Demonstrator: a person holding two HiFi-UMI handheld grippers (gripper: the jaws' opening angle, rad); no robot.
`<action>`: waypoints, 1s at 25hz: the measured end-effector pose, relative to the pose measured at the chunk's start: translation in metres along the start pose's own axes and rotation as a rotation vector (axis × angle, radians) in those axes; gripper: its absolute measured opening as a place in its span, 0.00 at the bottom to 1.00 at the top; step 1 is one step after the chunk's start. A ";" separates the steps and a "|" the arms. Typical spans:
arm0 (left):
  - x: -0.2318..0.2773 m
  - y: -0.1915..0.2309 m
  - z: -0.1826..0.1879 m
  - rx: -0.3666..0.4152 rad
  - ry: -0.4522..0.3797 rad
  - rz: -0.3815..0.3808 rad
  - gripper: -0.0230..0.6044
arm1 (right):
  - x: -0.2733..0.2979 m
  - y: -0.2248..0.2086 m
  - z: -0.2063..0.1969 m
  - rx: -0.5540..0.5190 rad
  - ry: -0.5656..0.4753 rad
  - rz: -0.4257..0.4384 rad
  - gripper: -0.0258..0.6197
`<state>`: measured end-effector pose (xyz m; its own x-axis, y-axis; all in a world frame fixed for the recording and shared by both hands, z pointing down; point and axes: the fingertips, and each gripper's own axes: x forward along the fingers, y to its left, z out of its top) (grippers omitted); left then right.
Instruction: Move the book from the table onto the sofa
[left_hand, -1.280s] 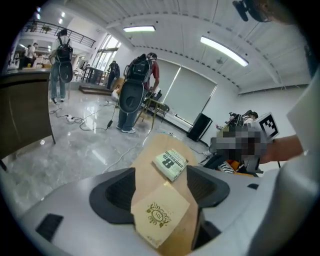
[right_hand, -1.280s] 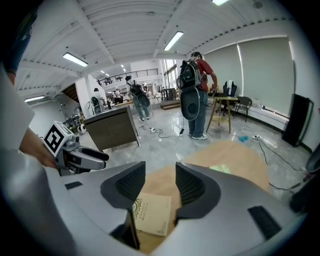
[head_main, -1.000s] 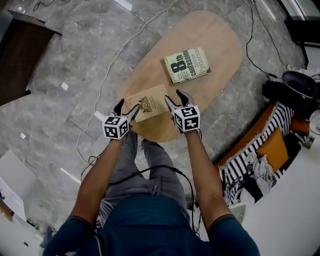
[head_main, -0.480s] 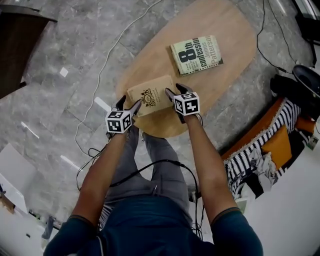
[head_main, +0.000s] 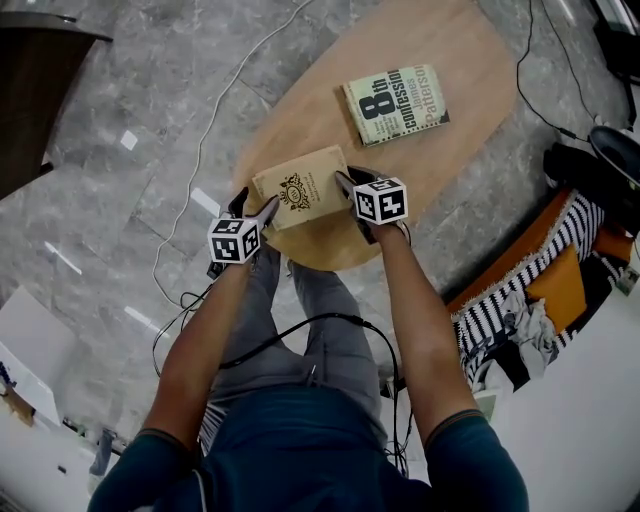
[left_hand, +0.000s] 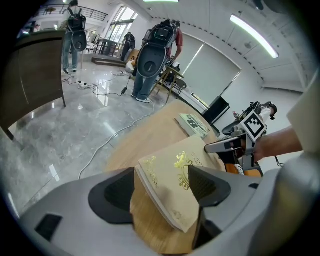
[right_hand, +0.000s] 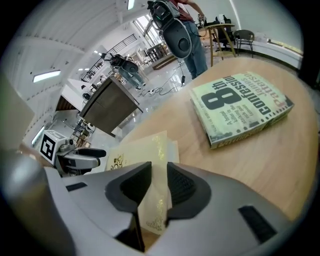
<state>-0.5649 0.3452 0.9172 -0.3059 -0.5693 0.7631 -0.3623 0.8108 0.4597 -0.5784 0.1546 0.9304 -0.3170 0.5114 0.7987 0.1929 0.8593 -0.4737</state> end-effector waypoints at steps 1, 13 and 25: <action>-0.001 -0.001 0.002 0.003 -0.001 -0.001 0.56 | -0.005 0.005 0.004 -0.010 -0.010 0.002 0.20; -0.021 0.000 0.009 -0.037 -0.018 0.002 0.56 | -0.071 0.087 0.047 -0.216 -0.088 0.015 0.09; -0.051 -0.020 0.037 -0.163 -0.167 -0.260 0.56 | -0.151 0.154 0.095 -0.352 -0.198 0.001 0.07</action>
<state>-0.5744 0.3527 0.8522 -0.3669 -0.7628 0.5325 -0.3055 0.6395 0.7055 -0.5891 0.2097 0.7018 -0.4831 0.5330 0.6947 0.4885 0.8225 -0.2913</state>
